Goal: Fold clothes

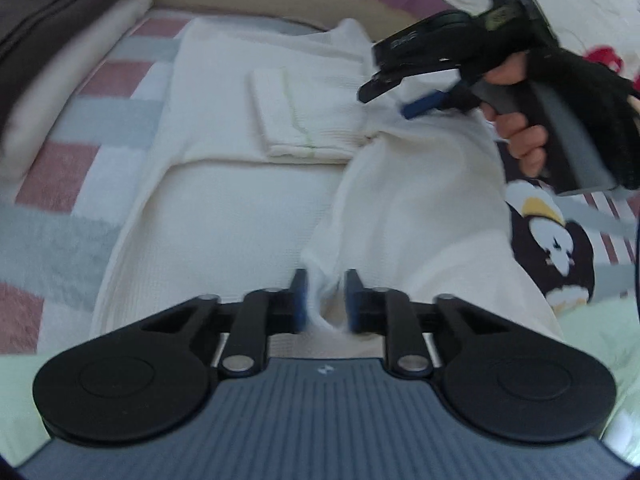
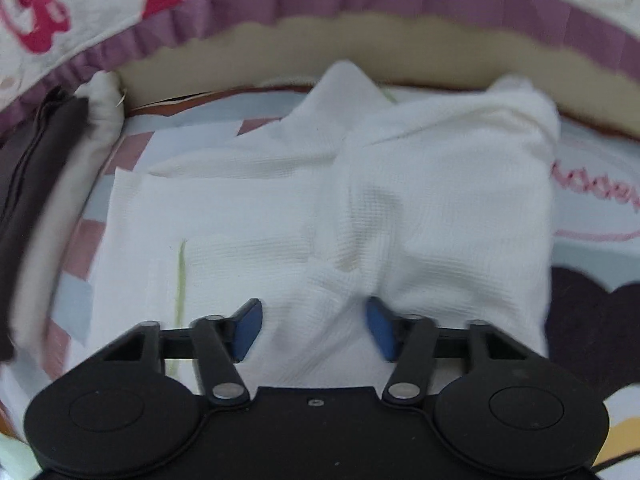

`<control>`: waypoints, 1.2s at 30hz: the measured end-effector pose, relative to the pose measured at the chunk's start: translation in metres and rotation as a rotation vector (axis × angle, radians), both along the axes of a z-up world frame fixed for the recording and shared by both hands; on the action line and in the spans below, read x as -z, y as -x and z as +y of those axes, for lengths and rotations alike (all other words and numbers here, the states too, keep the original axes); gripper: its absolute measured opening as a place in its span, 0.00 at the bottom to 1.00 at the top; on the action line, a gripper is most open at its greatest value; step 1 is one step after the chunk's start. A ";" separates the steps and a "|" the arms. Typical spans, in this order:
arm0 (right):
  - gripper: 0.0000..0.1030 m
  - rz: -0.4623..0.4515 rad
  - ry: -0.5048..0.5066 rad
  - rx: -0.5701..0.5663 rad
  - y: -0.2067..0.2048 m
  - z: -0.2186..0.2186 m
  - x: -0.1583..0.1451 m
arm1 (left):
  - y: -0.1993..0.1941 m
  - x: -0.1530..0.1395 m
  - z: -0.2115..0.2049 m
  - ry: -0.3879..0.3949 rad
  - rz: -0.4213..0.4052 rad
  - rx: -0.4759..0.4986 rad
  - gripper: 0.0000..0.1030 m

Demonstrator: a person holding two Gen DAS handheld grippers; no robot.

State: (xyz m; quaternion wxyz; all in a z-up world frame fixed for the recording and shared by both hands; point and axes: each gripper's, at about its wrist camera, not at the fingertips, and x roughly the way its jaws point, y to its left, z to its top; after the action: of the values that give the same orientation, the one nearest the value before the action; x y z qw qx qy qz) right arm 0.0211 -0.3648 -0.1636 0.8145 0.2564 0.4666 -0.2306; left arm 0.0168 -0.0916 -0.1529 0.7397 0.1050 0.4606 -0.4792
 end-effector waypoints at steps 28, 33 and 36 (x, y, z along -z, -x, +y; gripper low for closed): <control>0.09 -0.210 0.054 0.040 0.055 -0.010 -0.012 | 0.006 -0.009 -0.001 0.050 -0.046 0.006 0.04; 0.09 -0.281 0.042 0.021 0.070 -0.012 -0.015 | 0.003 -0.003 -0.005 0.029 0.018 0.022 0.08; 0.09 -0.343 0.010 0.011 0.070 -0.013 -0.020 | 0.004 -0.002 -0.004 0.030 0.027 0.033 0.03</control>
State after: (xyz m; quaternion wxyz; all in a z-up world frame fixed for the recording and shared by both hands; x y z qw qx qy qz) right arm -0.0492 -0.3774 -0.1434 0.8822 0.2904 0.3182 -0.1901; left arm 0.0124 -0.0952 -0.1514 0.7269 0.0951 0.4616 -0.4995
